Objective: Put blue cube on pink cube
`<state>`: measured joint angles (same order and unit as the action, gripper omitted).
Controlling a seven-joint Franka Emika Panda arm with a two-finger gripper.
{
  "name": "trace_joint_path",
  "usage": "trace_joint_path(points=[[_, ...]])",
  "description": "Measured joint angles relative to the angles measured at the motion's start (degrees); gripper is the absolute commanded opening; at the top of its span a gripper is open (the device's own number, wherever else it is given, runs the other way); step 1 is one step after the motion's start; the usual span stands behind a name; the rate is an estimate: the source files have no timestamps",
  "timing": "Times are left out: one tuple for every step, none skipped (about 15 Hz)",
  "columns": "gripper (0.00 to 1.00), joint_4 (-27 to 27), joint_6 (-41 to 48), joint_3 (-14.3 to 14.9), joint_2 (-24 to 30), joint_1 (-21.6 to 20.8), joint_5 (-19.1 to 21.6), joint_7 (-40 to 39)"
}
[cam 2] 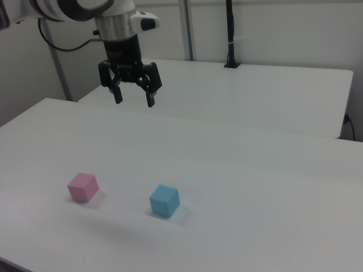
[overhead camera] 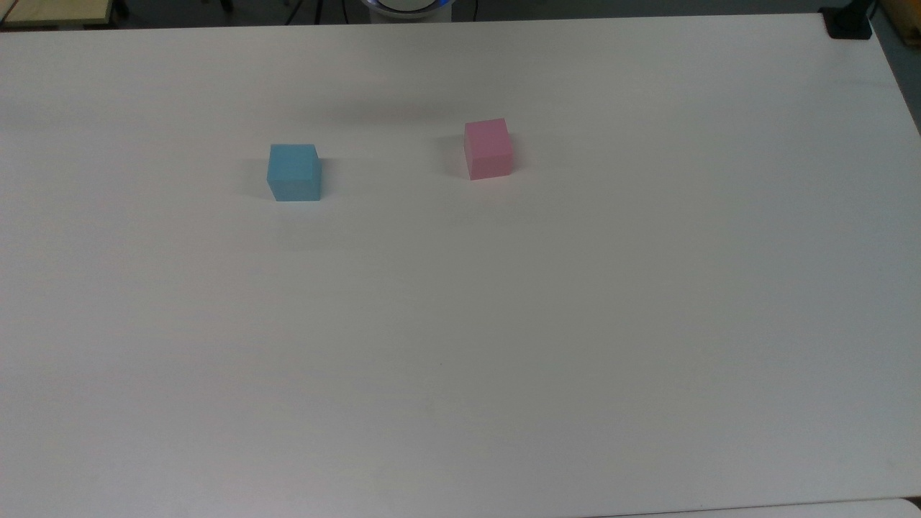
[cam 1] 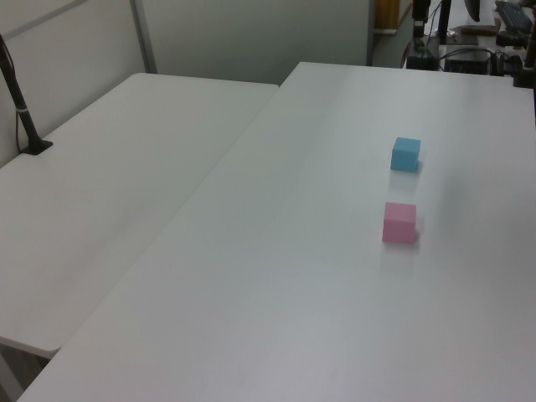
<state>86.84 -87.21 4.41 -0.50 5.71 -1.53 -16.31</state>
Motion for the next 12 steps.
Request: trace_joint_path(points=[[1.0,0.65,0.02,-0.01,0.21,0.01,0.0,0.0],[1.0,1.43,0.02,-0.01,0.41,0.0,0.01,0.0],[1.0,2.36,0.02,-0.01,0.65,0.0,0.17,0.0],[1.0,3.47,0.02,-0.01,0.9,0.01,0.59,0.0],[1.0,4.35,0.02,-0.01,1.05,0.02,0.92,0.0],[1.0,5.73,-0.07,-0.01,1.21,0.03,1.14,0.0],[1.0,7.46,-1.14,-0.01,1.35,0.03,1.23,0.0],[1.0,10.29,-4.35,-0.01,1.62,0.03,1.24,0.0],[1.0,13.74,-8.54,-0.01,2.16,0.04,1.25,0.0],[0.99,16.13,-11.55,-0.01,2.62,0.04,1.26,0.0],[0.99,18.67,-14.93,-0.01,3.03,0.05,1.26,0.0],[0.99,20.63,-17.5,-0.01,3.26,0.05,1.26,0.0]])
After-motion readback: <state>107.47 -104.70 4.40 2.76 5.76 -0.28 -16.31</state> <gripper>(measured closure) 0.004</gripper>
